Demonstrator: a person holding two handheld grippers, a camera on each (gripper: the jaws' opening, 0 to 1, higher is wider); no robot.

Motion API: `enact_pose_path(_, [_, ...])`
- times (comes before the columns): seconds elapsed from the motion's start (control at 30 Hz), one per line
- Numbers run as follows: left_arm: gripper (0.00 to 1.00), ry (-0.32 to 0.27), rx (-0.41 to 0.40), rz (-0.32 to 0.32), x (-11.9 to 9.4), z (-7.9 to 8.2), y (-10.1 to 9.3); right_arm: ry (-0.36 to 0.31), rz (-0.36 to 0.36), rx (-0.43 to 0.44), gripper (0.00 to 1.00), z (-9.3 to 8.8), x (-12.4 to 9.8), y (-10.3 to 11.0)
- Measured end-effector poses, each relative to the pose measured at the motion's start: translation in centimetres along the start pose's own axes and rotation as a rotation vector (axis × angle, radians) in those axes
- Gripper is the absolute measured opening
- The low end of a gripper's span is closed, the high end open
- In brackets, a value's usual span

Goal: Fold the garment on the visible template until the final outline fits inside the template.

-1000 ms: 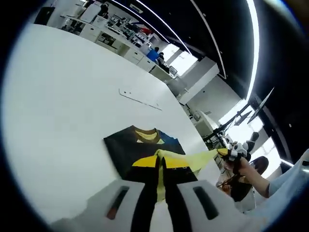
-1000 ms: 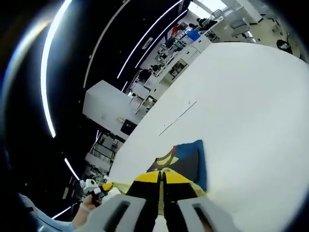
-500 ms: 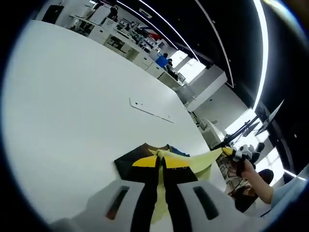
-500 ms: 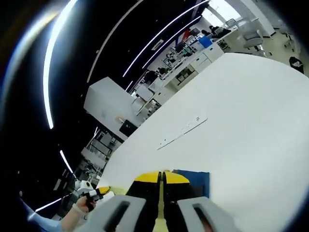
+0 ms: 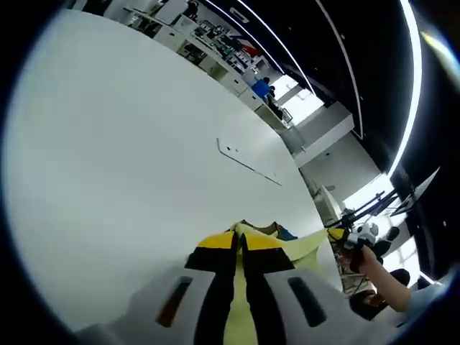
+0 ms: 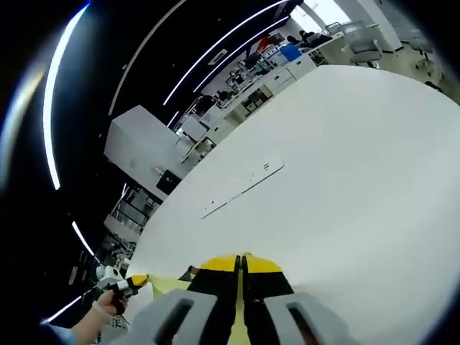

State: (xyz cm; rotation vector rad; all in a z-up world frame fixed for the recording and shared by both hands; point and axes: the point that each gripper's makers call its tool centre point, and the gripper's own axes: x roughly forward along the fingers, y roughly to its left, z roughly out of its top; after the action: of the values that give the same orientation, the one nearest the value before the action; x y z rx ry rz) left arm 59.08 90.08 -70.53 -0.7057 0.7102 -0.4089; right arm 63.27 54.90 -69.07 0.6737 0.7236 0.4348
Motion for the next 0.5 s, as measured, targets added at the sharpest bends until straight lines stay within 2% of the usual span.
enact_pose_path(0.2, [0.0,0.033,-0.006,0.058,1.1,-1.0,2.2,0.024,-0.03,0.004,0.0,-1.0,1.3,-1.3])
enact_pose_path(0.23, [0.0,0.034,0.012,0.066,1.2,-1.2,2.4,0.026,-0.035,0.008,0.0,-1.2,1.4,-1.5])
enact_pose_path(0.5, [0.0,0.053,0.03,0.092,1.5,-2.2,3.7,0.045,-0.067,0.024,0.0,-2.5,2.0,-3.2])
